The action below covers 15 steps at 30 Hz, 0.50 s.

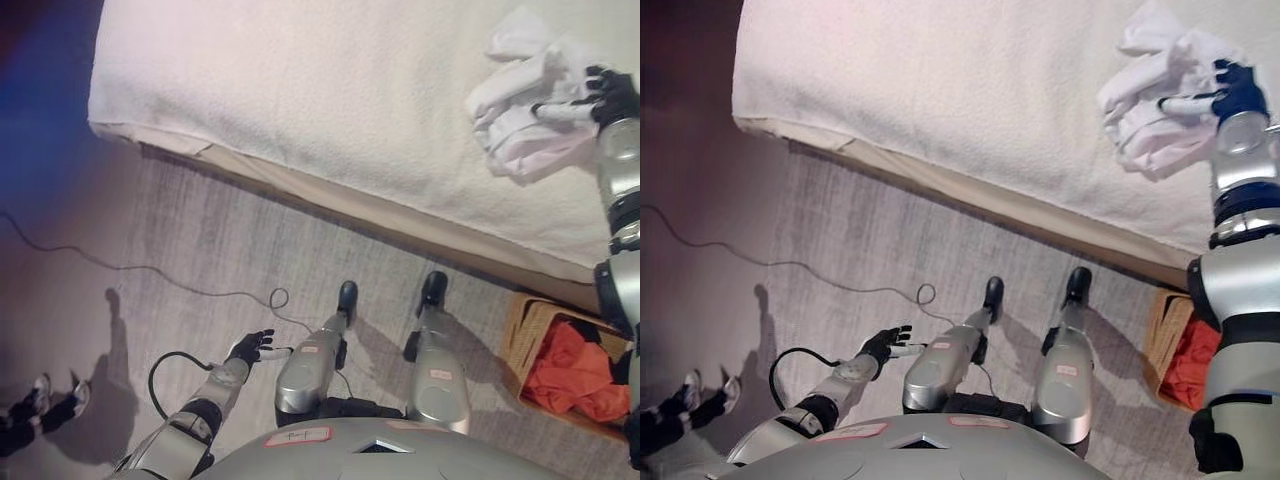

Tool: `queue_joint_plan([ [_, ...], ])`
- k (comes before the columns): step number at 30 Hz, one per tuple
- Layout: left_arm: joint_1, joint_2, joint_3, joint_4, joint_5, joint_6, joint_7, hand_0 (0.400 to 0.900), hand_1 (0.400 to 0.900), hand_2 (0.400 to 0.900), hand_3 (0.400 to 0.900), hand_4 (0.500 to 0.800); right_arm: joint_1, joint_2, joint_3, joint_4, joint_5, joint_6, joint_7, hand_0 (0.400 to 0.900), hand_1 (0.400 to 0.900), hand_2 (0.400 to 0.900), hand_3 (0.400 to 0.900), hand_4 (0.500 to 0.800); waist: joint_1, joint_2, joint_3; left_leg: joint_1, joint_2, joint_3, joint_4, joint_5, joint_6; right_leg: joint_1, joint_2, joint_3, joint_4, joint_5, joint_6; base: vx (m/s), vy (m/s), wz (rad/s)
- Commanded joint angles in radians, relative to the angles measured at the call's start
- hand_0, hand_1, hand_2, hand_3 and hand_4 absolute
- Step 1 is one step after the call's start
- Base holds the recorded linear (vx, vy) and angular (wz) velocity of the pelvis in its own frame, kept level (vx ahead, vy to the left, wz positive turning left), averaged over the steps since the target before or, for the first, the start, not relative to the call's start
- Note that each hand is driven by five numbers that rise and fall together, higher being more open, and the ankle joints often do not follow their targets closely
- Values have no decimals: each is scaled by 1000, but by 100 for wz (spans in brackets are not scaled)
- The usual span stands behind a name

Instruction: Put the clothes on the bed into the basket.

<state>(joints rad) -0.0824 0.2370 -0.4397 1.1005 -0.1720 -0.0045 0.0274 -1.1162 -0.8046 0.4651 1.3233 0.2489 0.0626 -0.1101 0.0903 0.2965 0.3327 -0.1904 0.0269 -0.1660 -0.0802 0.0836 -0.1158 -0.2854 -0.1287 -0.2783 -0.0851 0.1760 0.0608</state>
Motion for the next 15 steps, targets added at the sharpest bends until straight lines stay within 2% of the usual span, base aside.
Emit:
queue_joint_plan([
  [1, 25, 94, -80, 5, -5, -3, 6, 900, 900, 900, 900, 800, -135, -43, 56, 28, 38, -55, -53, 900, 900, 900, 900, 800, 18, -22, -30, -15, -19, 37, -3, -9, 7, -87, -66, 98, 232, -171, 49, -25, -3, 6],
  [14, 45, 113, -100, -103, -25, -9, -6, 900, 900, 900, 900, 800, -145, -84, -13, 51, 123, -61, -70, 900, 900, 900, 900, 800, 32, 56, 22, -52, -41, 17, -7, 11, 10, -160, -81, 110, 298, -190, 53, -10, -2, 2],
  [15, 46, 115, -100, -110, -28, -10, -6, 900, 900, 900, 900, 800, -146, -85, -15, 57, 126, -60, -68, 845, 845, 845, 845, 767, 32, 61, 26, -53, -43, 17, -7, 11, 11, -163, -82, 112, 301, -190, 54, -15, 21, -4],
])
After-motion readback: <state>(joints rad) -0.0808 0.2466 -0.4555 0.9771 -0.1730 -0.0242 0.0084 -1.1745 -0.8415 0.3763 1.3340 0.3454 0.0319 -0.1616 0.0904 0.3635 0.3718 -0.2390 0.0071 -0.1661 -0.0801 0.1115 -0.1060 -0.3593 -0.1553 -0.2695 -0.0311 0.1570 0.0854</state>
